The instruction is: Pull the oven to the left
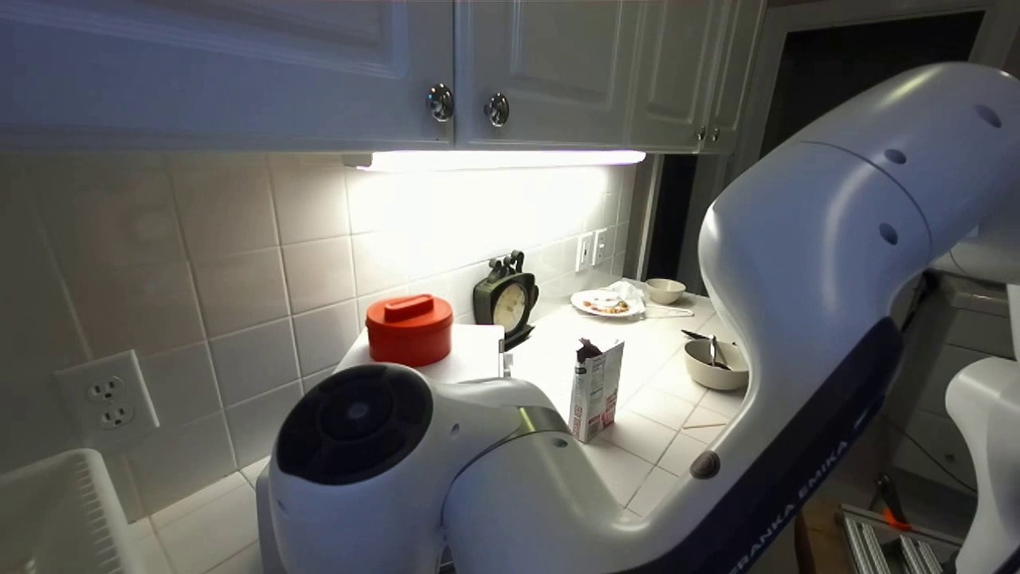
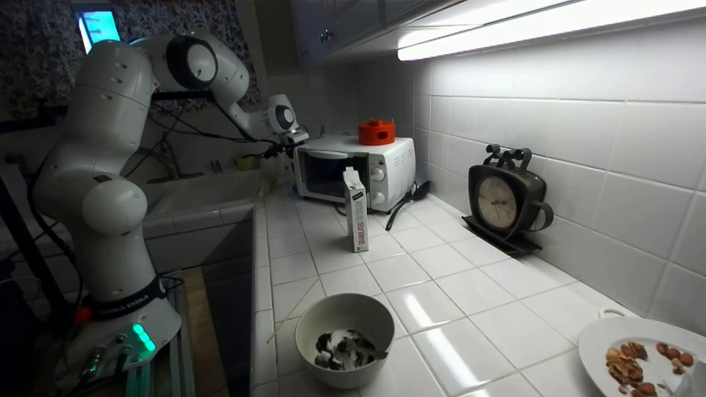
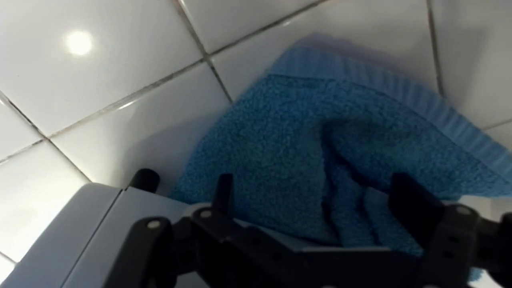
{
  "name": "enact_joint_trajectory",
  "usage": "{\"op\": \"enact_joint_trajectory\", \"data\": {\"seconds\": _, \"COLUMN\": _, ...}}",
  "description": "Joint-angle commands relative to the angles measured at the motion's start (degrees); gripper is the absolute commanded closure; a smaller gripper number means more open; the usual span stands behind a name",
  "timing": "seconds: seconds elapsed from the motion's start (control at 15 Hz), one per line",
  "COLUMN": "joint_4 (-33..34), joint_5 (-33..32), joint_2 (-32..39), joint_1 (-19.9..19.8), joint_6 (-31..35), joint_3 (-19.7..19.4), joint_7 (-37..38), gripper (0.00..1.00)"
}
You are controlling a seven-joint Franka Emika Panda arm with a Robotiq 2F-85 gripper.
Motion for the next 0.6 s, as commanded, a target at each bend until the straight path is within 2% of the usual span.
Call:
{"op": "enact_joint_trajectory", "data": {"seconds": 0.0, "joint_4": 2.03, "joint_5": -2.77, "joint_2": 2.42, "joint_1": 1.30, "joint_6": 2.22, "joint_3": -1.44, "joint_7": -0.25, "gripper": 0.00}}
{"op": "enact_joint_trajectory", "data": {"seconds": 0.07, "joint_4": 2.05, "joint_5": -2.89, "joint_2": 2.79, "joint_1": 1.24, "joint_6": 2.81, "joint_3": -1.44, "joint_7": -0.79, "gripper": 0.00}}
{"op": "enact_joint_trajectory", "data": {"seconds": 0.13, "joint_4": 2.01, "joint_5": -2.91, "joint_2": 3.17, "joint_1": 1.23, "joint_6": 3.56, "joint_3": -1.44, "joint_7": -1.51, "gripper": 0.09}}
{"op": "enact_joint_trajectory", "data": {"seconds": 0.2, "joint_4": 2.00, "joint_5": -2.88, "joint_2": 3.53, "joint_1": 1.27, "joint_6": 4.08, "joint_3": -1.48, "joint_7": -2.27, "gripper": 0.26}}
{"op": "enact_joint_trajectory", "data": {"seconds": 0.53, "joint_4": 2.69, "joint_5": -1.81, "joint_2": 4.49, "joint_1": 1.43, "joint_6": 4.41, "joint_3": -1.32, "joint_7": -6.39, "gripper": 0.62}}
